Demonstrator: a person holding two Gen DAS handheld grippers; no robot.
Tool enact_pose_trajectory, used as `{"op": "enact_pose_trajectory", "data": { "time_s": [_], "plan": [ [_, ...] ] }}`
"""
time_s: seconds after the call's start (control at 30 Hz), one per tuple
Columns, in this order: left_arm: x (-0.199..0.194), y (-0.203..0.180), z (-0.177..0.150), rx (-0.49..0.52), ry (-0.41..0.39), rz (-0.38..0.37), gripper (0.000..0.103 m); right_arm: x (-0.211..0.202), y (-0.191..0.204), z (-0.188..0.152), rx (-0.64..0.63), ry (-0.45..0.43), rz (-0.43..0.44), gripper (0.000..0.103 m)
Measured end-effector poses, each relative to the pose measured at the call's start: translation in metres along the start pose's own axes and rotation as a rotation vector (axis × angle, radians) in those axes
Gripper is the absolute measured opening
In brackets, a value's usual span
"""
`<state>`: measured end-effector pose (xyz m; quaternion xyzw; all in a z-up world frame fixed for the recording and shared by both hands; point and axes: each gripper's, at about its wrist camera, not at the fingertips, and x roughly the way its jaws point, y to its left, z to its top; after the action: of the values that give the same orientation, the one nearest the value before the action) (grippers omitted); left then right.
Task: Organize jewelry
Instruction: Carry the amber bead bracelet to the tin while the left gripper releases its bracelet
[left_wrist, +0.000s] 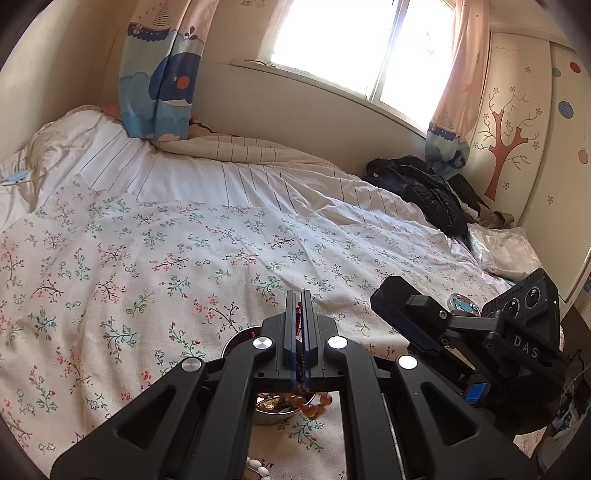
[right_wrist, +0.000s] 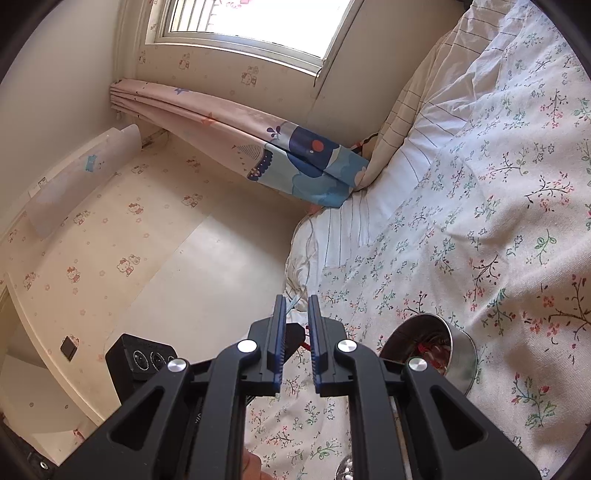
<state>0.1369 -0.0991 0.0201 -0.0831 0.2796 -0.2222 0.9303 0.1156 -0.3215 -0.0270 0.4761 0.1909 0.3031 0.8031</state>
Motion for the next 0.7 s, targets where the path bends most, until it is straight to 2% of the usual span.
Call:
{"op": "enact_pose_trajectory", "data": {
  "time_s": [0.17,0.33,0.57,0.63,0.7],
  "plan": [
    [0.008,0.001,-0.001,-0.003,0.021,0.004,0.003,-0.006,-0.002,0.002,0.011,-0.019,0.0,0.013],
    [0.025,0.007,-0.005,-0.034,0.104,-0.022,0.003,-0.008,-0.005,0.002,0.028,-0.025,-0.016,0.013],
    [0.029,0.013,-0.006,-0.051,0.119,0.002,0.004,-0.009,-0.007,0.002,0.035,-0.03,-0.03,0.013],
    [0.03,0.016,-0.005,-0.061,0.119,0.015,0.008,-0.01,-0.008,0.002,0.038,-0.03,-0.041,0.013],
    [0.028,0.019,-0.005,-0.068,0.115,0.027,0.021,-0.01,-0.01,0.002,0.047,-0.03,-0.051,0.015]
  ]
}}
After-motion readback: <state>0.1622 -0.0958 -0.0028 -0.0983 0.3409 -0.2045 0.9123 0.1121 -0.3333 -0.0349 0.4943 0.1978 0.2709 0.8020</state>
